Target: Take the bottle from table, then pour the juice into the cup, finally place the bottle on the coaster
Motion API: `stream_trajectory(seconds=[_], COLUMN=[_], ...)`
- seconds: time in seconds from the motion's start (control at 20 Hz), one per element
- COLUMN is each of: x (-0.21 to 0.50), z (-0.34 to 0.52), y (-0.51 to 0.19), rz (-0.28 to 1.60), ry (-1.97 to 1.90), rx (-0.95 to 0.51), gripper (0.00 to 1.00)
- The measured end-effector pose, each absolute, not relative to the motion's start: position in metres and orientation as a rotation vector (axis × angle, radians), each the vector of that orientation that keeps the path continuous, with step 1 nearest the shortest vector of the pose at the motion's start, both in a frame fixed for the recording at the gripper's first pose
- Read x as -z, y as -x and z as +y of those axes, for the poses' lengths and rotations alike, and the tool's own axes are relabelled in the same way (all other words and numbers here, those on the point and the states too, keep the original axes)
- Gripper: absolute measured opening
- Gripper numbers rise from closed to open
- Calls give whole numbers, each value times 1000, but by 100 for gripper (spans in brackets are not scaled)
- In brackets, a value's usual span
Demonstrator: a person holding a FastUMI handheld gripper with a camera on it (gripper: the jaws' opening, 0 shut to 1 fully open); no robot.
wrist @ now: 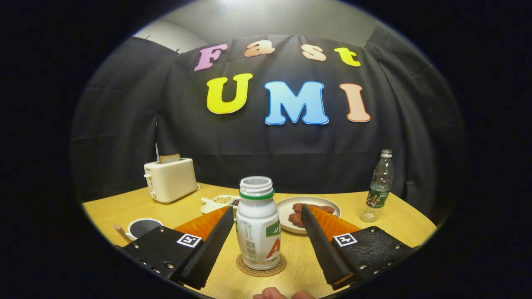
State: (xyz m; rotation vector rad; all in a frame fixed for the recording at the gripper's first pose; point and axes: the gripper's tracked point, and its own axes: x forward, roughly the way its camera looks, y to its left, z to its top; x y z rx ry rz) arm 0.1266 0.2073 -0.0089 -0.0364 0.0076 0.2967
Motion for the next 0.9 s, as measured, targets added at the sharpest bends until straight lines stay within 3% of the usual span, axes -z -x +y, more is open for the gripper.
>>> stream_trajectory(seconds=[0.35, 0.9], x=[-73, -113], z=[180, 166], y=[-85, -51], rz=[-52, -77], ry=[82, 102], rx=[-234, -202], gripper=[99, 99])
